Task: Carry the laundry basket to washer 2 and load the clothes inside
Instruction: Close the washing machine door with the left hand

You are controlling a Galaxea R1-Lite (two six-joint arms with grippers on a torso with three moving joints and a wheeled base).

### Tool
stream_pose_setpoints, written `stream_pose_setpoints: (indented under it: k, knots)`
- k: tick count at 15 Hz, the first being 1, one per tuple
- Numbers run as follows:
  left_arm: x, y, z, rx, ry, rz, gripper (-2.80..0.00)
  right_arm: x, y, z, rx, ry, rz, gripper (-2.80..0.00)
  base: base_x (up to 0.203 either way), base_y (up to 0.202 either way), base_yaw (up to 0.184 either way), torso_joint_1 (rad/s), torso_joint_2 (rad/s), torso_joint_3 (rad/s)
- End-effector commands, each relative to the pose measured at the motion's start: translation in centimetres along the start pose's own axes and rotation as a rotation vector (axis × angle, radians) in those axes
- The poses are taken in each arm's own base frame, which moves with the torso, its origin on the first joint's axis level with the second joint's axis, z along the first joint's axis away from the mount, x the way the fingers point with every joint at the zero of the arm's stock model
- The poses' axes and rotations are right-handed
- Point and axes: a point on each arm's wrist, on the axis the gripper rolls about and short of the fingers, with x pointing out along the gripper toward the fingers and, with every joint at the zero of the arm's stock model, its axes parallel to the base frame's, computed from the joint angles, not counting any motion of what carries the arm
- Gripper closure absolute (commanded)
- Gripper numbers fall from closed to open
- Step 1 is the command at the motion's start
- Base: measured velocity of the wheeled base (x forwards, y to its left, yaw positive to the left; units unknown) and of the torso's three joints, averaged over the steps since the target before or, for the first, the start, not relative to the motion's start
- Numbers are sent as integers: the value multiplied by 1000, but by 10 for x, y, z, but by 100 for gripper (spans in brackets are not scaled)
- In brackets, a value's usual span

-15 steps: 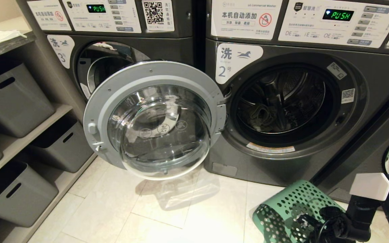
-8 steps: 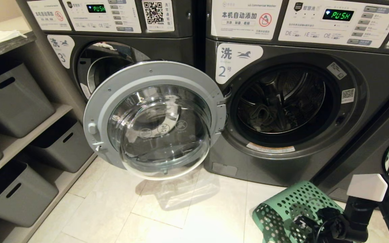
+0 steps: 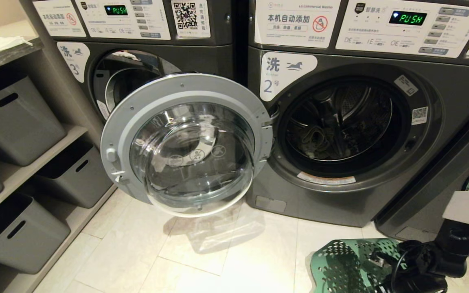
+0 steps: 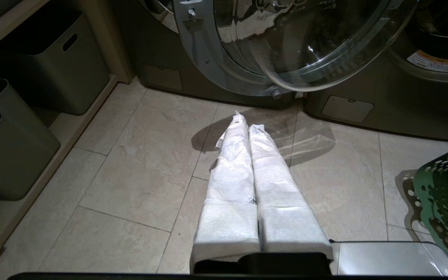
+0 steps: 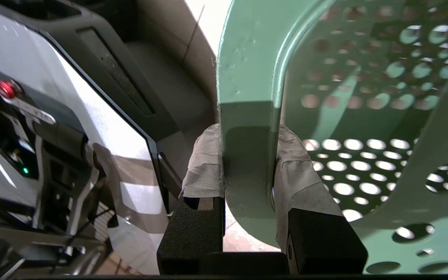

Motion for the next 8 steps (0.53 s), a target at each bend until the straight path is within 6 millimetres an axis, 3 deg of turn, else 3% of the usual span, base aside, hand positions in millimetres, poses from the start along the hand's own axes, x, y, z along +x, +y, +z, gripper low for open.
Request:
stream_pose_setpoints:
  k: [1, 8]
  knots:
    - [0, 0, 0, 0, 0, 0, 0, -29, -3, 5, 8, -62, -39, 0, 0, 0, 0, 0, 0, 0]
    - [0, 0, 0, 0, 0, 0, 0, -81, -35, -24, 157, -152, -141, 0, 0, 0, 0, 0, 0, 0]
